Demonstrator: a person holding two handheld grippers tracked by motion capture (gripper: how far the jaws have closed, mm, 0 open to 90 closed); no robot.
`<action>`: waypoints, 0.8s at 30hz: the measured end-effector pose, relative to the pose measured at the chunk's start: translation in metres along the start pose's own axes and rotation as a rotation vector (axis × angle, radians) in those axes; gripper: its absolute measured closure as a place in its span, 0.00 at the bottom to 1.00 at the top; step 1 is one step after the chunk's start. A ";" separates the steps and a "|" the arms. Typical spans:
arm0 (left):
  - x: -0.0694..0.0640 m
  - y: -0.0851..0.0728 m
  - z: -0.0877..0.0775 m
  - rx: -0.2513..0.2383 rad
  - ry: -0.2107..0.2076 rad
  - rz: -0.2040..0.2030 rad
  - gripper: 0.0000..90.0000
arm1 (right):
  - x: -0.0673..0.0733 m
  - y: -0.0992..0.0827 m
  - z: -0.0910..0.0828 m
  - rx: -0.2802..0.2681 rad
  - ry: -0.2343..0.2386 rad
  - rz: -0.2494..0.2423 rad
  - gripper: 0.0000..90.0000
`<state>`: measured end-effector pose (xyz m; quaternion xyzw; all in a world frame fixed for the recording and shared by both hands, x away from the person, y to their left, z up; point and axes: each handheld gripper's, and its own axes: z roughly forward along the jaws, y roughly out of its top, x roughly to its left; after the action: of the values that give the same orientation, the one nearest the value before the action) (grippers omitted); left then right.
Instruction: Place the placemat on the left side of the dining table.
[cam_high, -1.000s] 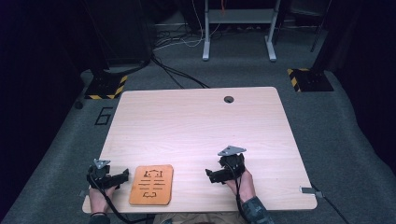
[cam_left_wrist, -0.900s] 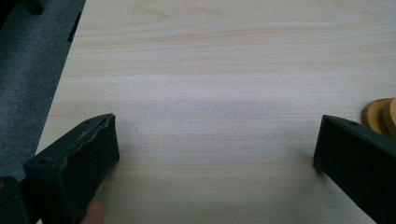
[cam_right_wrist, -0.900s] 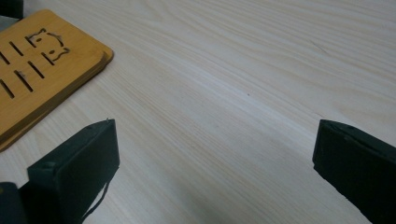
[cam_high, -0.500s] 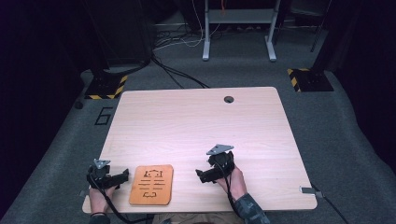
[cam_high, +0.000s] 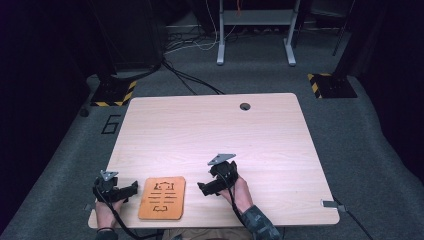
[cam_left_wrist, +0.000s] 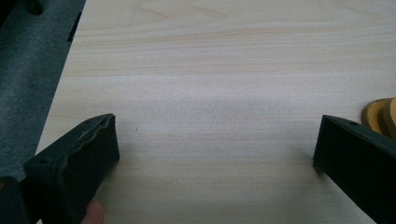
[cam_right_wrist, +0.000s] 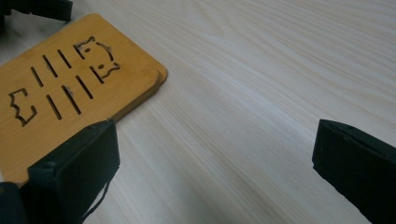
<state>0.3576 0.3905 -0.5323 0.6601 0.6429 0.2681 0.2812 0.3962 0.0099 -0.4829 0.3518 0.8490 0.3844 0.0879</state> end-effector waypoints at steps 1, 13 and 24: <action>0.000 0.000 0.000 0.000 0.000 0.000 0.00 | 0.002 0.001 0.003 0.003 0.010 0.007 0.00; 0.000 0.000 0.000 0.005 -0.001 0.005 0.00 | 0.033 0.008 0.044 0.051 0.075 -0.026 0.00; 0.000 0.000 0.000 0.005 0.000 0.005 0.00 | 0.052 0.015 0.068 0.077 0.063 -0.068 0.00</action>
<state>0.3574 0.3909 -0.5320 0.6625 0.6417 0.2672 0.2791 0.3944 0.0909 -0.5130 0.3136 0.8769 0.3593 0.0605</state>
